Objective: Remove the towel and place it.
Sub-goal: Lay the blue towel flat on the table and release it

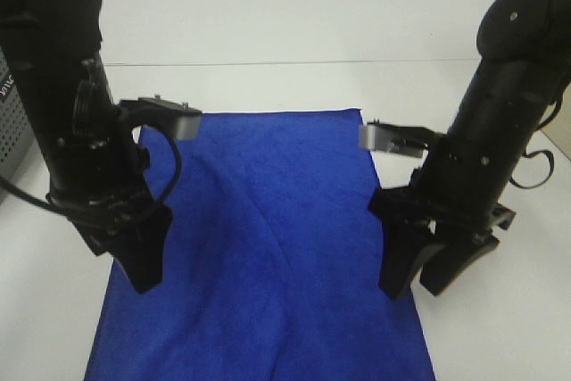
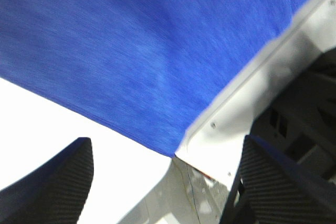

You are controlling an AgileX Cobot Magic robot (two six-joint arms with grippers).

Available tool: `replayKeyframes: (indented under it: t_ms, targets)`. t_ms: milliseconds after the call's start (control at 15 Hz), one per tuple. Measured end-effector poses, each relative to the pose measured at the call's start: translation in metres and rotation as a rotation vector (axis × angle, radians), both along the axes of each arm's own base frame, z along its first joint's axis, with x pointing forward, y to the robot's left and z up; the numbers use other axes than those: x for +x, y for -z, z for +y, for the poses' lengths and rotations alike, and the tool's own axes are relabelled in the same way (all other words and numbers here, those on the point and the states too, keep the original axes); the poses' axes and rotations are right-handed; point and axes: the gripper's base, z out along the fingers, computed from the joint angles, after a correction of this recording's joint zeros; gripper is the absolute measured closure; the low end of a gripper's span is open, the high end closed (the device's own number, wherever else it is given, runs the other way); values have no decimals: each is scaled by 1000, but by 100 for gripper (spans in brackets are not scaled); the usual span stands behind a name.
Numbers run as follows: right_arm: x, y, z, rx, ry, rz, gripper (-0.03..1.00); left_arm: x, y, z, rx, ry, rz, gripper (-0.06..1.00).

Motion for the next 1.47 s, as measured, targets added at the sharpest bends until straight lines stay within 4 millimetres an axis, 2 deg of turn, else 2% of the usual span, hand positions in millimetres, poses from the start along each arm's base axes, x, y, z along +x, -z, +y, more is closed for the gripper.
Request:
replayKeyframes:
  t_ms: [133,200,267,400,533,733,1000,1267,1467]
  targets:
    - [32,-24,-13,47,87,-89,38,27,-12,26,-24,-106,-66,21]
    - [65,-47,-36,85,180,-156,38,52,-23,52,-46,-208,-159,21]
    - [79,-55,-46,92,207,-189,35,62,-27,63,-54,-249,-197,21]
    - [106,-69,-57,80,237,-269,21,84,-30,84,-60,-322,-246,21]
    - [129,-74,-61,20,258,-318,9,106,-25,101,-67,-383,-265,21]
    - [154,-68,-69,-106,353,-342,5,134,-13,117,-97,-482,-272,21]
    - [181,-55,-71,-125,380,-449,5,162,11,122,-116,-527,-261,21]
    - [211,-23,-62,-48,327,-460,5,190,37,120,-127,-552,-273,21]
    - [225,2,-54,31,316,-435,5,201,53,117,-160,-582,-266,21]
